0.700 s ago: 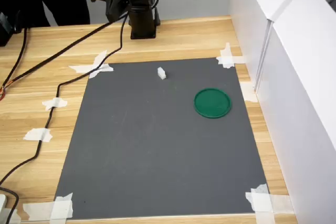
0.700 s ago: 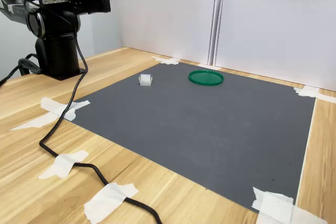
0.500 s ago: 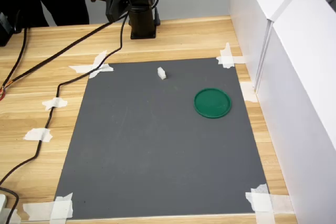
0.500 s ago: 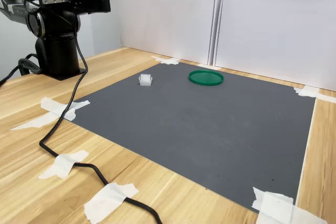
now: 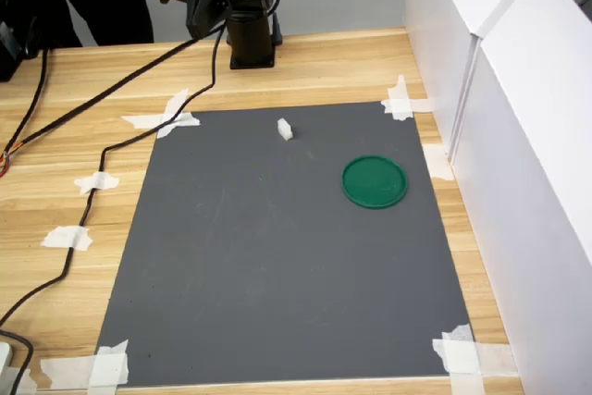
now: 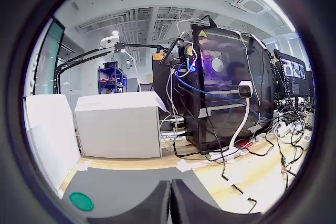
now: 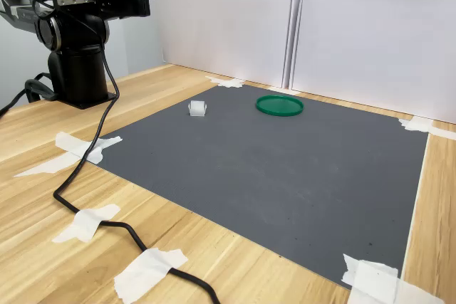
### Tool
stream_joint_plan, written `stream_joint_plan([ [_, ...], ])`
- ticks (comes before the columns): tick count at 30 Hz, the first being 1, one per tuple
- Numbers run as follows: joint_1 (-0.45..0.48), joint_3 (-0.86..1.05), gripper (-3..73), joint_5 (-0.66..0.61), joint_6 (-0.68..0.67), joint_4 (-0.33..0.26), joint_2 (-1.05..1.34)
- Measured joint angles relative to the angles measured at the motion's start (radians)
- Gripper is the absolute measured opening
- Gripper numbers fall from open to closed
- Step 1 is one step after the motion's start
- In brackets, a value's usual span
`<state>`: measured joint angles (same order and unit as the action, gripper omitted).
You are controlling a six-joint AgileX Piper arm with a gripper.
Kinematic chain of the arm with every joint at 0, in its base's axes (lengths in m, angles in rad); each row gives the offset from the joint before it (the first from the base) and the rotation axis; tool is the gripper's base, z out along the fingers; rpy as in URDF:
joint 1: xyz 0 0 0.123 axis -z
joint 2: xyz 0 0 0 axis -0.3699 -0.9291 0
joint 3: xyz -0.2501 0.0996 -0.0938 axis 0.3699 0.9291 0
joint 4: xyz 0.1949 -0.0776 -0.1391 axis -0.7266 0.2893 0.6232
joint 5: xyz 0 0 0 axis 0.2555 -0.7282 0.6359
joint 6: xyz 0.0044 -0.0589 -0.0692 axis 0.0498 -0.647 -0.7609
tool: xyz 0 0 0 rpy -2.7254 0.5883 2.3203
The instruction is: Grasp a white terminal and put it on the green lid.
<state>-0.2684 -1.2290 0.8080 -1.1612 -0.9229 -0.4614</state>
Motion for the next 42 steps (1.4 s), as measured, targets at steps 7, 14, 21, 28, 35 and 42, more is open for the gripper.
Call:
stream_joint_plan([
  [7,0.000,0.000,-1.6,0.000,0.000,0.000,0.000],
  [14,0.000,-0.013,-1.6,-0.118,0.001,0.000,0.000],
  [21,0.000,-0.180,-1.6,-0.324,0.001,0.005,-0.127],
  [28,0.000,-0.416,-1.6,-0.552,0.001,0.084,-0.356],
  [35,0.000,-0.667,-1.6,-0.845,-0.012,0.087,-0.620],
  [42,0.000,-0.820,-1.6,-1.016,-0.106,0.017,-0.820],
])
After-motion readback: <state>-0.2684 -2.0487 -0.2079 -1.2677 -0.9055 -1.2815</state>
